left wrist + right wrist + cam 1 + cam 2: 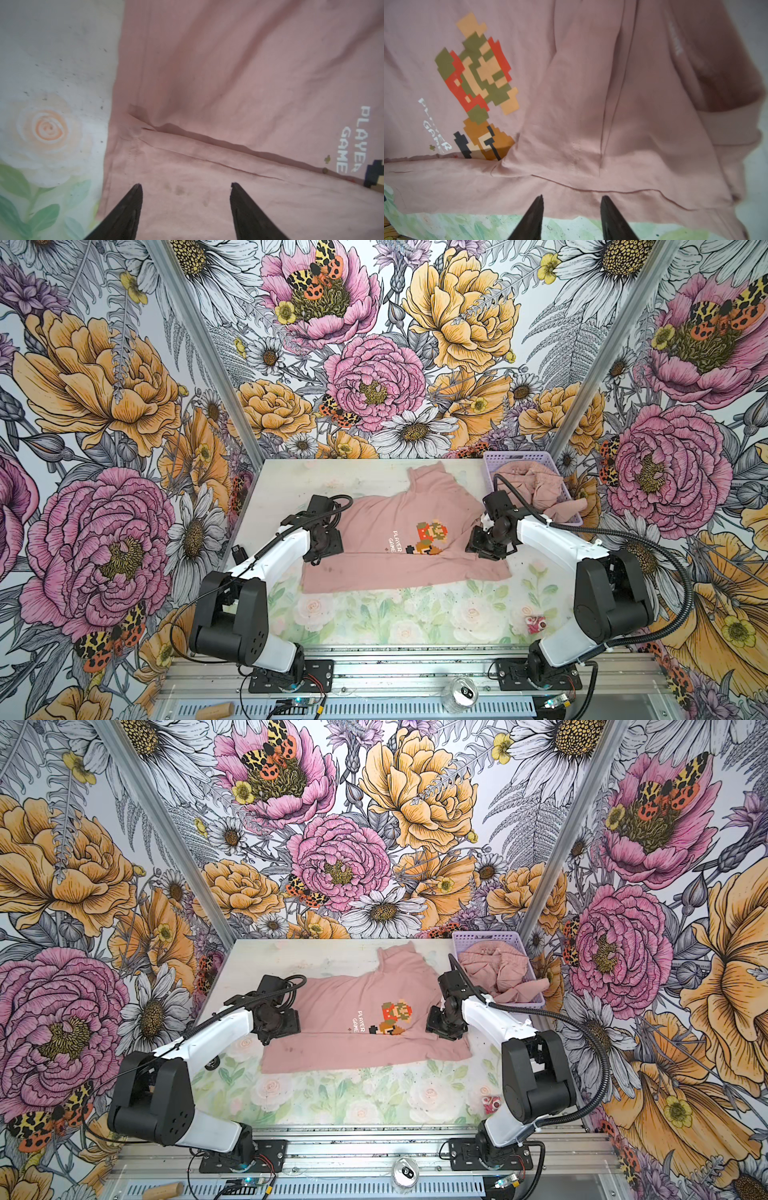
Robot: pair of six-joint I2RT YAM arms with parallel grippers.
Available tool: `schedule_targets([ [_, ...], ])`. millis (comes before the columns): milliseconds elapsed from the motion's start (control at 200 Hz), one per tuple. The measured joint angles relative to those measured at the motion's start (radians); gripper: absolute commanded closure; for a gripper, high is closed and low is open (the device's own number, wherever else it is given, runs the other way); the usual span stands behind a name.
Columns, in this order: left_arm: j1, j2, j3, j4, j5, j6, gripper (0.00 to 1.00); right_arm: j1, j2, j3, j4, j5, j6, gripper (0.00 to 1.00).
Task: Fold and stack the mixed laundry pile
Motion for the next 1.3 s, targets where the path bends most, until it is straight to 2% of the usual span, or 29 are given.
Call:
schedule_targets([
  [355, -0.031, 0.022, -0.042, 0.053, 0.040, -0.057, 0.32, 0.000, 0.030, -0.045, 0.101, -0.006, 0.071, 0.60],
  [735, -0.029, 0.022, -0.075, 0.064, 0.043, -0.064, 0.33, 0.000, 0.054, -0.048, 0.118, 0.011, 0.082, 0.66],
  [810, -0.029, 0.022, -0.075, 0.064, 0.043, -0.064, 0.33, 0.000, 0.056, -0.048, 0.119, 0.016, 0.085, 0.71],
  [1086, -0.029, 0.022, -0.081, 0.066, 0.043, -0.064, 0.34, 0.000, 0.062, -0.048, 0.125, 0.036, 0.107, 1.00],
  [1301, -0.029, 0.022, -0.091, 0.067, 0.043, -0.064, 0.34, 0.000, 0.063, -0.030, 0.121, 0.037, 0.107, 1.00],
])
